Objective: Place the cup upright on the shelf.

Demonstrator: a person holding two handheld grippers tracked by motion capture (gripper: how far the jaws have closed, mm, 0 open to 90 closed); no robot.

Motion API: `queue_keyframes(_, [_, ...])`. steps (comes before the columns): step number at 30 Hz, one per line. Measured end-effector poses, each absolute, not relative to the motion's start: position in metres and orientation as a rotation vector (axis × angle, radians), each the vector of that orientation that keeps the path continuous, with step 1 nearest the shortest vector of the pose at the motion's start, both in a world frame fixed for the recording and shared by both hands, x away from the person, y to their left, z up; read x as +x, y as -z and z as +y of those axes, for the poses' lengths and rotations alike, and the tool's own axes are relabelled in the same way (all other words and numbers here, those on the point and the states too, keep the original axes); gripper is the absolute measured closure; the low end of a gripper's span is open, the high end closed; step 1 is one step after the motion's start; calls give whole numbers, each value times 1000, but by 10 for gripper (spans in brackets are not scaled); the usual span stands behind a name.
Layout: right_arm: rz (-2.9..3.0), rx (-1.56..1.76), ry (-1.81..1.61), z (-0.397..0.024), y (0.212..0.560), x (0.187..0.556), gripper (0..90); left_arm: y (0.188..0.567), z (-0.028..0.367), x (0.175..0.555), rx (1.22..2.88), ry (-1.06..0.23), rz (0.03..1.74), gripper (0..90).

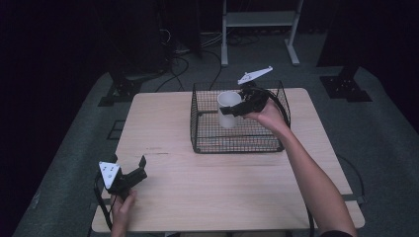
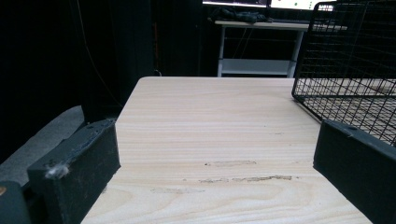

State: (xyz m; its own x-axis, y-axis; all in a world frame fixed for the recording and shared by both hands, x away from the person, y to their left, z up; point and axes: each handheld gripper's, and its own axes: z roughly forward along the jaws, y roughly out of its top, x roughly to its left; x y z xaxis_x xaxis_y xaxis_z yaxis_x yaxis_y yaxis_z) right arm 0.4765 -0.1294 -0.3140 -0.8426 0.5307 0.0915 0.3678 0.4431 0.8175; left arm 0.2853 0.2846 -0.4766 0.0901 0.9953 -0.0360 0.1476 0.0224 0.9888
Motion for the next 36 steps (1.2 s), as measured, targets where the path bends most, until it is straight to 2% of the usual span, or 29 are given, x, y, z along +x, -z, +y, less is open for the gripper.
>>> queue_keyframes(36, [2514, 972, -1266, -123, 365, 517, 188, 477, 285, 285, 1335, -1045, 1256, 0])
